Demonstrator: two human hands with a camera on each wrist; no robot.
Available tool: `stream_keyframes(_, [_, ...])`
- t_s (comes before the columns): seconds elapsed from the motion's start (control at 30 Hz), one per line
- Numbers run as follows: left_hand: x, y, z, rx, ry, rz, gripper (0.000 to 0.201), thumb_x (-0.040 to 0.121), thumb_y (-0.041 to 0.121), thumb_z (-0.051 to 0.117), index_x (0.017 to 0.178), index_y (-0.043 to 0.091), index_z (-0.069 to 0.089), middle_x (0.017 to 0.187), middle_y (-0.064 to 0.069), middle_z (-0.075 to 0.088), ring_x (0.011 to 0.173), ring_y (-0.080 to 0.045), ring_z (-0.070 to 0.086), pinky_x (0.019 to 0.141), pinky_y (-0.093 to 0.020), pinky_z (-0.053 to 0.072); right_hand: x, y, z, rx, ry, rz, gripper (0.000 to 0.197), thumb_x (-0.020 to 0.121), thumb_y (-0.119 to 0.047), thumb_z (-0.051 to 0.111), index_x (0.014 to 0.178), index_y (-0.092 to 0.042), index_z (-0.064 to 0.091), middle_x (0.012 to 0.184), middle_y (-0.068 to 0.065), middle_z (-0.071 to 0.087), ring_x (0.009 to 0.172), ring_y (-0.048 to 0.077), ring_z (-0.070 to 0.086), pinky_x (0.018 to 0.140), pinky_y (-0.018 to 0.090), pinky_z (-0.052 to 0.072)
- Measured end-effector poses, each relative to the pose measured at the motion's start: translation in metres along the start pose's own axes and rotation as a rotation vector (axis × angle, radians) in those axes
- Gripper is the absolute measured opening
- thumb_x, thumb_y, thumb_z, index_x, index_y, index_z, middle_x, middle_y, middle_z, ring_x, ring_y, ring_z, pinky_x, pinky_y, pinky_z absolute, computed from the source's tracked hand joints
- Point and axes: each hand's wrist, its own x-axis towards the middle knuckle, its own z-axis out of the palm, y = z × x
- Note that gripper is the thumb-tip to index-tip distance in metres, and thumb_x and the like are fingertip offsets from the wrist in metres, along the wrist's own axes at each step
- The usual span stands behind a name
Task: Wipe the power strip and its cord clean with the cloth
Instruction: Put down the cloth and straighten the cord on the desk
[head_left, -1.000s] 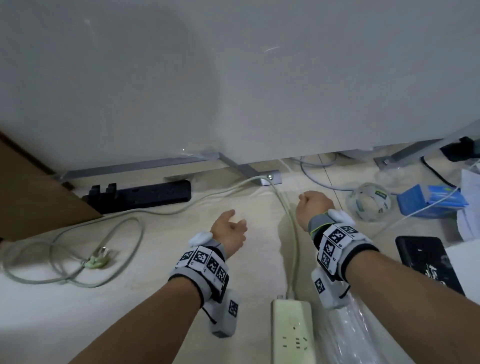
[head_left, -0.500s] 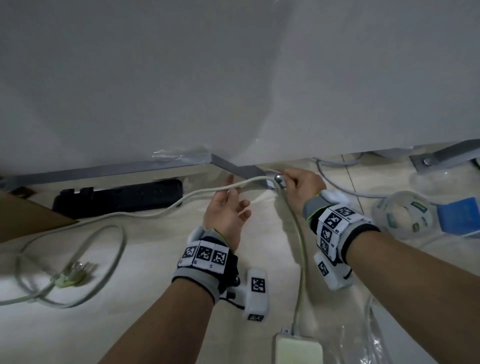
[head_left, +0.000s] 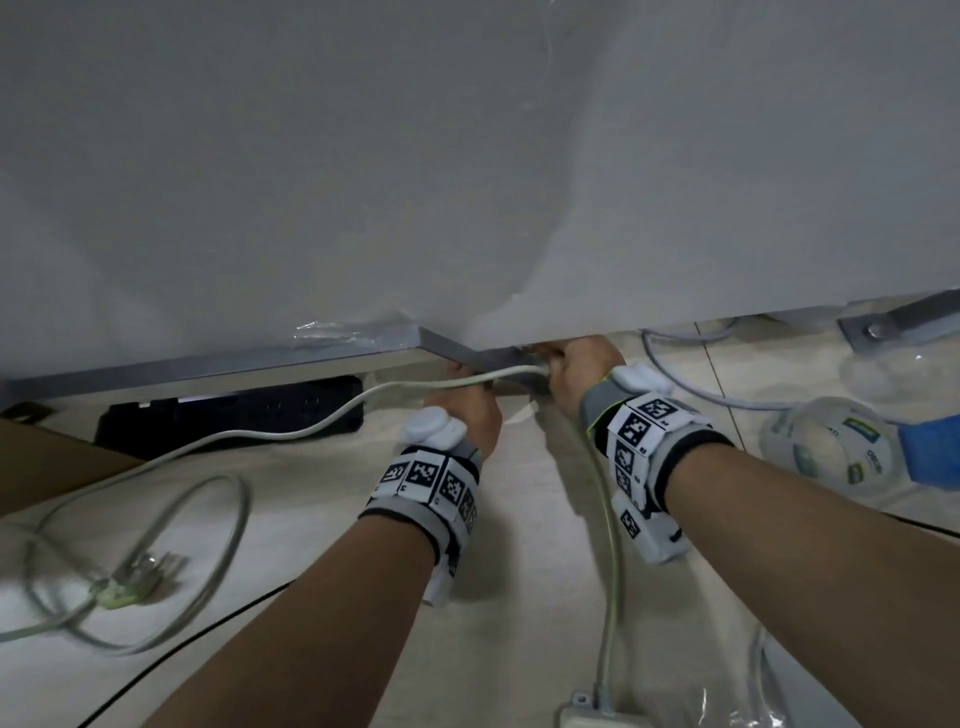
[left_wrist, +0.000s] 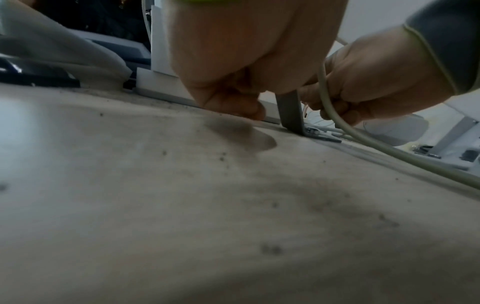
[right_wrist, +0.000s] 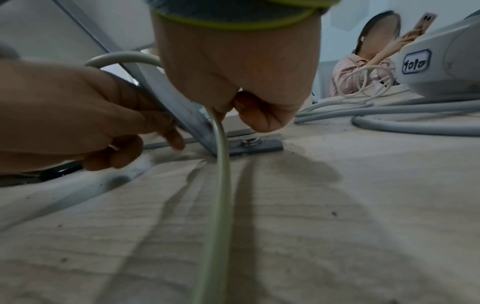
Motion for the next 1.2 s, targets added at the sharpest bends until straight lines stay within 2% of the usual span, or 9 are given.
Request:
stream_keyframes(0.13, [-0.006, 0.002, -0.002, -0.08, 0.075, -0.062, 0.025, 0.098, 0.022, 0.041, 0.107, 0.015, 0.063, 0.112, -0.009, 0.066, 0.104, -0.031, 0.06, 0.09, -0.038, 0.045, -0.008, -0.004, 0.004, -0.021, 0.115, 0.086, 0.036, 0.099, -0.026, 0.037, 0.106, -0.003, 0.064, 0.11, 0.015, 0.065, 0.102, 0.032, 0.061, 0.078, 0.031, 0.043])
stream_keyframes(0.37, [-0.017, 0.009, 0.008, -0.658, 0.066, -0.312, 0.022, 0.082, 0.029, 0.059, 0.068, 0.021, 0.074, 0.07, 0.003, 0.073, 0.068, -0.02, 0.067, 0.074, -0.038, 0.058, -0.039, -0.006, 0.015, 0.372, 0.248, 0.182, 0.032, 0.099, -0.036, 0.035, 0.094, -0.009, 0.053, 0.076, 0.003, 0.052, 0.07, 0.026, 0.047, 0.064, 0.029, 0.033])
stream_keyframes(0.47, [-0.019, 0.009, 0.004, -0.778, 0.02, -0.374, 0.015, 0.078, 0.029, 0.069, 0.068, 0.02, 0.075, 0.06, 0.003, 0.068, 0.058, -0.017, 0.06, 0.062, -0.03, 0.053, -0.04, -0.005, 0.019, 0.531, 0.129, 0.2, 0.04, 0.097, -0.037, 0.042, 0.072, -0.008, 0.053, 0.063, 0.006, 0.05, 0.065, 0.027, 0.047, 0.06, 0.03, 0.036])
stream_keyframes(0.57, [-0.02, 0.011, 0.002, -0.975, -0.072, -0.406, 0.021, 0.085, 0.015, 0.065, 0.065, 0.011, 0.069, 0.048, 0.0, 0.056, 0.045, -0.017, 0.045, 0.047, -0.024, 0.035, -0.04, 0.0, 0.027, 0.776, 0.104, 0.209, 0.041, 0.091, -0.034, 0.054, 0.067, -0.001, 0.058, 0.069, 0.019, 0.062, 0.063, 0.027, 0.055, 0.073, 0.045, 0.054])
stream_keyframes(0.67, [-0.021, 0.012, 0.001, -1.146, -0.139, -0.454, 0.02, 0.088, 0.013, 0.065, 0.069, 0.006, 0.065, 0.051, -0.004, 0.056, 0.042, -0.014, 0.048, 0.047, -0.024, 0.04, -0.044, 0.005, 0.025, 0.846, 0.04, 0.196, 0.037, 0.087, -0.031, 0.063, 0.059, -0.007, 0.06, 0.06, 0.007, 0.059, 0.057, 0.019, 0.05, 0.065, 0.038, 0.054])
stream_keyframes(0.73, [-0.022, 0.013, 0.001, -1.215, -0.154, -0.481, 0.017, 0.087, 0.01, 0.067, 0.072, 0.004, 0.065, 0.056, -0.007, 0.059, 0.042, -0.012, 0.053, 0.045, -0.02, 0.047, -0.044, 0.009, 0.019, 0.859, -0.005, 0.191, 0.042, 0.087, -0.029, 0.065, 0.049, -0.015, 0.056, 0.059, -0.007, 0.046, 0.053, 0.01, 0.041, 0.061, 0.027, 0.042])
stream_keyframes(0.8, [-0.021, 0.013, 0.001, -1.256, -0.139, -0.497, 0.013, 0.086, 0.007, 0.068, 0.075, 0.003, 0.065, 0.059, -0.008, 0.061, 0.043, -0.011, 0.056, 0.045, -0.02, 0.051, -0.043, 0.014, 0.017, 0.942, -0.064, 0.222, 0.037, 0.087, -0.027, 0.066, 0.051, -0.018, 0.062, 0.066, -0.012, 0.044, 0.052, 0.007, 0.043, 0.063, 0.029, 0.042])
stream_keyframes(0.93, [-0.017, 0.012, 0.003, -1.318, -0.115, -0.533, 0.01, 0.087, 0.005, 0.067, 0.077, 0.003, 0.064, 0.066, -0.01, 0.063, 0.045, -0.009, 0.059, 0.046, -0.019, 0.053, -0.046, 0.017, 0.014, 1.05, -0.142, 0.252, 0.022, 0.09, -0.02, 0.065, 0.073, -0.005, 0.064, 0.059, 0.005, 0.054, 0.05, 0.018, 0.049, 0.051, 0.029, 0.047])
stream_keyframes(1.2, [-0.016, 0.012, 0.007, -1.379, -0.147, -0.529, 0.012, 0.088, 0.008, 0.065, 0.081, -0.002, 0.064, 0.069, -0.011, 0.063, 0.046, -0.009, 0.06, 0.048, -0.019, 0.053, -0.051, 0.014, 0.013, 1.219, -0.13, 0.294, 0.018, 0.091, -0.012, 0.062, 0.074, -0.006, 0.063, 0.059, 0.006, 0.058, 0.048, 0.015, 0.051, 0.043, 0.022, 0.047])
